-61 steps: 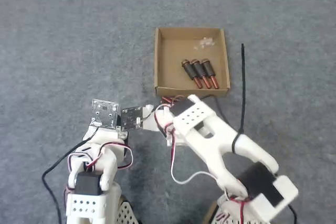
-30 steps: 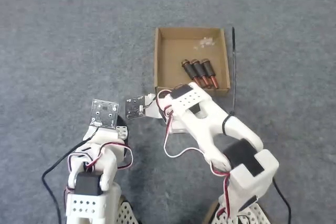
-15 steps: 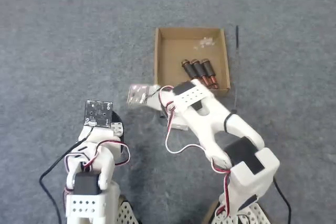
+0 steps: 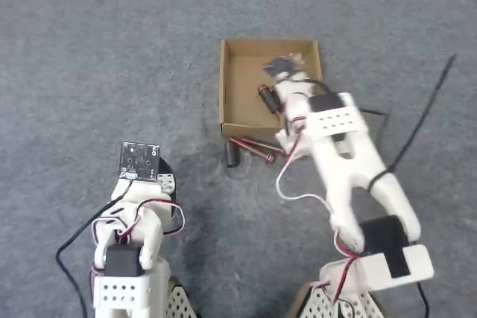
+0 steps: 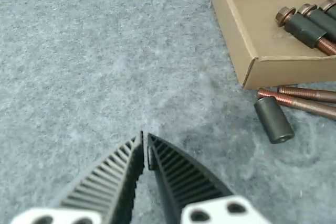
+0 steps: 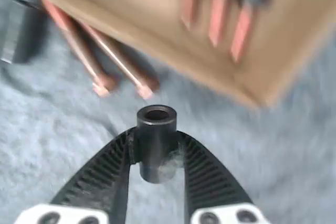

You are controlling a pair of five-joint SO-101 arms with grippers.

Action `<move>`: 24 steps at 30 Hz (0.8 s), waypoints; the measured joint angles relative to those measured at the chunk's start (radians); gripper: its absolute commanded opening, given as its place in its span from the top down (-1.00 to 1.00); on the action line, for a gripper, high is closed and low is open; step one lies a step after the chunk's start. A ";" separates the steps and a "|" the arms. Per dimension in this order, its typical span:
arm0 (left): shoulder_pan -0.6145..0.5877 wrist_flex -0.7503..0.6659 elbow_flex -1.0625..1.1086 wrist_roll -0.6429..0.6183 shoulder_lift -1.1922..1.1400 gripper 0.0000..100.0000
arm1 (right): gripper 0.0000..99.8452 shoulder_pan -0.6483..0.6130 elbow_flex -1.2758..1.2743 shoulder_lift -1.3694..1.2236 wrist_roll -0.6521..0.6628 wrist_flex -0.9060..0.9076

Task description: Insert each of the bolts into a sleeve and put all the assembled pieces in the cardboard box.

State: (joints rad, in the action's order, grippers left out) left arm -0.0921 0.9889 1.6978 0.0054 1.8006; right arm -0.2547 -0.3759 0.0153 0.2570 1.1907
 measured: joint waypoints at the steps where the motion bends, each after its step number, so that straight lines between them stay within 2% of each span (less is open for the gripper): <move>1: 0.000 0.000 0.000 0.000 0.000 0.97 | 0.99 0.035 -0.005 0.003 -0.020 0.014; 7: 0.000 0.000 0.000 0.000 0.000 0.97 | 0.99 0.219 -0.135 0.057 -0.074 -0.023; 14: 0.000 0.000 0.000 0.000 0.000 0.97 | 0.99 0.265 -0.302 0.163 -0.077 -0.060; 24: 0.000 0.000 0.000 0.000 0.000 0.97 | 0.99 0.413 -0.361 0.210 -0.077 -0.126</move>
State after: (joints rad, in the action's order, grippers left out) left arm -0.0921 0.9889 1.6978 0.0054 1.8006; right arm 0.1580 -0.7365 0.2256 0.1803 1.0648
